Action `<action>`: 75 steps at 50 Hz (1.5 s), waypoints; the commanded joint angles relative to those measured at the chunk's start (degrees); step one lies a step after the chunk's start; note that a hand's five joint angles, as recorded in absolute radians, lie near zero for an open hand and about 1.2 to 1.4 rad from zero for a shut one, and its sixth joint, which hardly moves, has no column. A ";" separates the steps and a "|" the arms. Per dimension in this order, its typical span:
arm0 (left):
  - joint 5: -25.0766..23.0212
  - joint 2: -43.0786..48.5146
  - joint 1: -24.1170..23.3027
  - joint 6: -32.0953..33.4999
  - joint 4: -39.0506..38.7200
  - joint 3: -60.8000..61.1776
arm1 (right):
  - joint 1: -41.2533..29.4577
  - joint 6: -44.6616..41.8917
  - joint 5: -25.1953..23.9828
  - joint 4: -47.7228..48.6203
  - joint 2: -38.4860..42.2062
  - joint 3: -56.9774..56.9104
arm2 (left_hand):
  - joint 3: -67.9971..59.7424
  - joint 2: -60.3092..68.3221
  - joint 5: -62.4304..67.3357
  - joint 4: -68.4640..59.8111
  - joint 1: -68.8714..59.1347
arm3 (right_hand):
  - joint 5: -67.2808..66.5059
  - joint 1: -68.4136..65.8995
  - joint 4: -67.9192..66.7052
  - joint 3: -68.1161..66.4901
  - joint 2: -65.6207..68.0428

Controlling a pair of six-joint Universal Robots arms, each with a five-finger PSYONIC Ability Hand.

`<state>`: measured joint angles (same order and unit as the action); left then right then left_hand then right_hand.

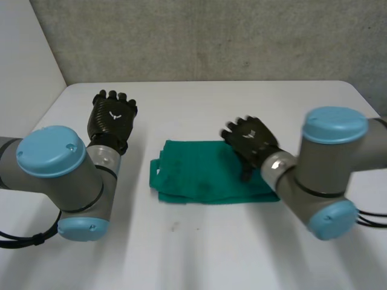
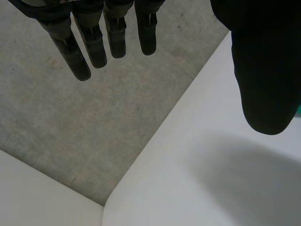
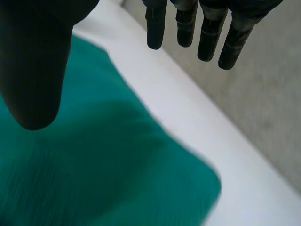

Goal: Fold the towel.

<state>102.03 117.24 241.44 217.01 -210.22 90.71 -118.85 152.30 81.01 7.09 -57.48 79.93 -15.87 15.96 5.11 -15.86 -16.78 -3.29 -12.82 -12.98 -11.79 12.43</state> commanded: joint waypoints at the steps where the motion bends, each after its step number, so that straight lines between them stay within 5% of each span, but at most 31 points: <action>1: 0.10 0.35 -0.44 0.00 0.07 0.17 | 9.60 0.19 -1.03 -0.41 -0.96 9.89 | 0.44 -0.53 0.32 0.43 1.35 | -9.41 -9.88 -9.72 -10.91 10.27; 2: 0.10 0.36 -0.44 0.00 0.07 0.25 | 11.34 -0.07 -1.12 -0.41 -0.96 10.59 | 0.44 -0.53 0.32 0.43 1.35 | -28.89 -29.36 -29.21 -30.40 29.75; 5: 0.10 0.18 -0.44 0.00 0.07 0.43 | 11.88 -0.33 -1.12 -0.24 -0.87 10.86 | 0.44 -0.53 0.32 0.43 1.35 | -43.65 -44.12 -43.97 -45.16 44.51; 6: 0.18 0.09 -0.44 0.00 0.07 0.52 | 12.15 -0.68 -0.51 -0.06 -0.70 10.42 | 0.44 -0.53 0.32 0.43 1.35 | -66.48 -66.95 -66.79 -67.98 67.34; 18: 0.36 -1.49 -0.44 -0.09 0.34 0.96 | 10.13 -3.67 2.39 0.91 -1.23 3.22 | 0.61 -0.70 0.15 0.60 1.52 | -66.71 -67.18 -67.02 -68.21 67.57; 25: 1.94 -2.19 -0.44 -0.18 0.42 0.52 | -5.74 -11.21 3.89 0.38 1.31 -5.47 | 1.62 -1.71 -0.86 1.61 2.53 | -66.71 -67.18 -67.02 -68.21 67.57; 35: 3.26 -4.04 -1.32 -4.56 0.77 -1.67 | -17.38 -20.64 -4.88 1.43 10.01 -7.95 | 1.62 -1.71 -0.86 1.61 2.53 | -66.71 -67.18 -67.02 -68.21 67.57; 42: 3.26 -3.34 -1.94 -5.98 1.30 -3.35 | -16.51 -16.44 -4.82 4.68 9.33 -8.39 | 1.28 -1.38 -0.53 1.28 2.19 | -13.17 -13.64 -13.49 -14.68 14.03; 47: 3.17 -1.59 -4.74 -7.82 1.74 -5.80 | -9.75 -3.11 -0.08 4.86 1.43 -4.80 | 0.78 -0.87 -0.02 0.77 1.69 | -1.02 -1.49 -1.34 -2.53 1.88; 58: 1.68 5.27 -12.65 -19.06 11.30 -12.31 | 1.94 19.95 0.82 3.29 -5.97 0.58 | 0.44 -0.53 0.32 0.43 1.35 | 0.01 -0.46 -0.30 -1.49 0.85; 67: 0.89 10.63 -13.80 -24.70 20.55 -15.21 | 2.04 20.49 -0.51 -4.18 2.37 -6.01 | 0.78 -0.87 -0.02 0.77 1.69 | 3.29 2.82 2.98 1.79 -2.43; 75: 1.76 11.96 -10.21 -24.26 26.78 -14.16 | 0.81 19.79 -0.42 -13.23 10.72 -14.18 | 1.11 -1.21 -0.36 1.11 2.02 | 3.29 2.82 2.98 1.79 -2.43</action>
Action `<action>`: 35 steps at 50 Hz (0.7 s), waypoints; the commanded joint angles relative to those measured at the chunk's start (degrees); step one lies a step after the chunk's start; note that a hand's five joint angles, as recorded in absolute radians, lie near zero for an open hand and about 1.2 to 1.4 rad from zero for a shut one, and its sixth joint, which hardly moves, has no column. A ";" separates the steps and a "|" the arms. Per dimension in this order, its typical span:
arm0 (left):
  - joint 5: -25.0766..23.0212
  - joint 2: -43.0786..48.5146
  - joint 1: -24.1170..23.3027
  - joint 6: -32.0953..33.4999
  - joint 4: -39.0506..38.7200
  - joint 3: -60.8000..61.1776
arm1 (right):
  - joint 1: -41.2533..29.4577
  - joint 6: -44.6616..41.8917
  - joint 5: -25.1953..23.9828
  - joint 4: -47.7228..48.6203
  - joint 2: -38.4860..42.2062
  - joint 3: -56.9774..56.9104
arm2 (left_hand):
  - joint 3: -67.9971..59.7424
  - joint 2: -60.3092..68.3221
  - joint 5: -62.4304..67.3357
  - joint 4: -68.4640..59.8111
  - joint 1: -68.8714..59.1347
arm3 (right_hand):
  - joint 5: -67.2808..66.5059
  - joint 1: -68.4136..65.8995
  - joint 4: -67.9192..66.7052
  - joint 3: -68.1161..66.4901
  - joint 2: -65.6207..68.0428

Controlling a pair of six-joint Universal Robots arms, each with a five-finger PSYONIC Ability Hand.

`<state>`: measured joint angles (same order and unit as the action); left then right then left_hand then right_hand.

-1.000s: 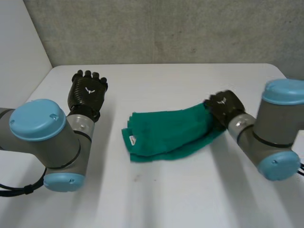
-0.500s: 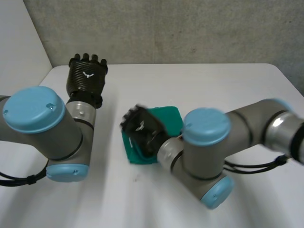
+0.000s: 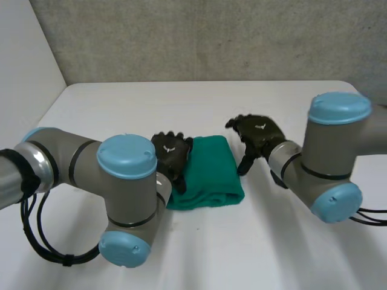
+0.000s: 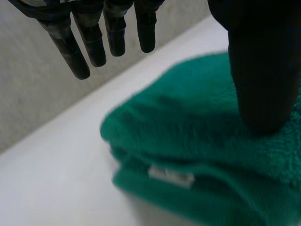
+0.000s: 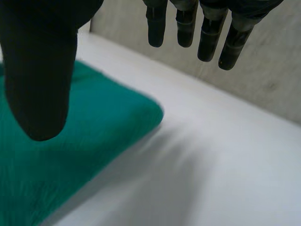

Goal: Fold the towel.

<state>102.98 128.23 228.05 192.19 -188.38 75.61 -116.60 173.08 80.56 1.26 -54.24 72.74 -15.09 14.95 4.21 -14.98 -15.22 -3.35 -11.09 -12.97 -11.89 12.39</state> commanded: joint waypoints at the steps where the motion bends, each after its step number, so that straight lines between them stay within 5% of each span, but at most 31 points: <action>1: 1.08 1.14 3.97 0.82 6.51 1.64 | -1.78 -1.25 0.04 -8.11 8.27 -7.61 | 0.50 -0.36 0.38 0.39 0.63 | 3.35 1.09 2.97 1.89 -2.39; 15: 0.82 -3.07 5.12 3.37 8.73 3.14 | -2.84 -7.14 0.65 -11.81 9.34 -11.30 | 0.84 -0.69 0.04 0.73 0.97 | 3.35 1.09 2.97 1.89 -2.39; 25: 0.38 -12.82 5.73 2.85 8.29 1.30 | -1.88 -2.41 7.31 -6.64 -5.84 -9.29 | 1.34 -1.20 -0.46 1.23 1.47 | 3.35 1.09 2.97 1.89 -2.39; 28: 0.38 -17.47 9.49 2.49 8.29 -0.19 | -0.13 -1.34 13.46 -2.42 -14.19 -6.39 | 1.85 -1.70 -0.96 1.74 1.98 | 3.35 1.09 2.97 1.89 -2.39; 35: 0.29 -24.34 15.40 -0.93 9.16 -2.92 | 4.71 -3.09 16.91 -0.38 -22.92 -3.40 | 2.18 -2.04 -1.30 2.07 2.31 | 3.35 1.09 2.97 1.89 -2.39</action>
<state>103.39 109.89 238.33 194.46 -179.97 75.12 -115.84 171.41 94.28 -0.87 -69.57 66.77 -15.07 14.16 3.42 -14.18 -13.64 -3.34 -10.75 -12.97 -11.89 12.38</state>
